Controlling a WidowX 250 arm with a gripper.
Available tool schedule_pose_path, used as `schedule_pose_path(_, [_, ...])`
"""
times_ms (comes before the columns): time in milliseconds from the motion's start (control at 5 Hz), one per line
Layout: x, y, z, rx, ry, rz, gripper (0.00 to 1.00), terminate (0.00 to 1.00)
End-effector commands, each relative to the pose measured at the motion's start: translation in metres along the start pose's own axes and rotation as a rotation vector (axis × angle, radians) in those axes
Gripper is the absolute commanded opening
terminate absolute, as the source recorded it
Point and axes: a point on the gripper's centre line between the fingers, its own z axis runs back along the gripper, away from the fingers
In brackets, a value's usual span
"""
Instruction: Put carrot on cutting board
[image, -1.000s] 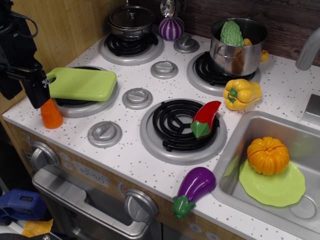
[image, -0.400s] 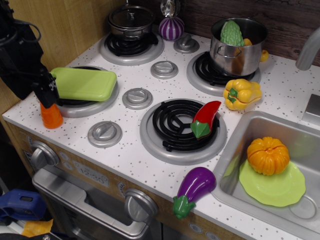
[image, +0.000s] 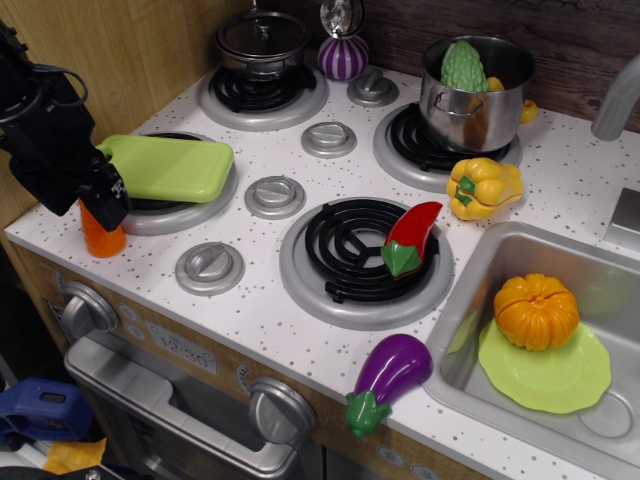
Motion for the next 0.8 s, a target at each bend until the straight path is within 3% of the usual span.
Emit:
schedule_pose_path(0, [-0.0008, 0.0097, -0.0002, -0.011, -0.032, 0.001, 1.00, 0.00])
schedule_pose_path(200, [-0.0021, 0.0118, -0.0058, -0.021, -0.045, 0.006, 1.00, 0.00])
schedule_pose_path(400, [-0.0030, 0.0112, -0.0092, 0.002, -0.056, 0.023, 0.00, 0.00])
schedule_pose_path(600, [-0.0027, 0.0110, -0.0081, 0.009, -0.057, 0.025, 0.00, 0.00])
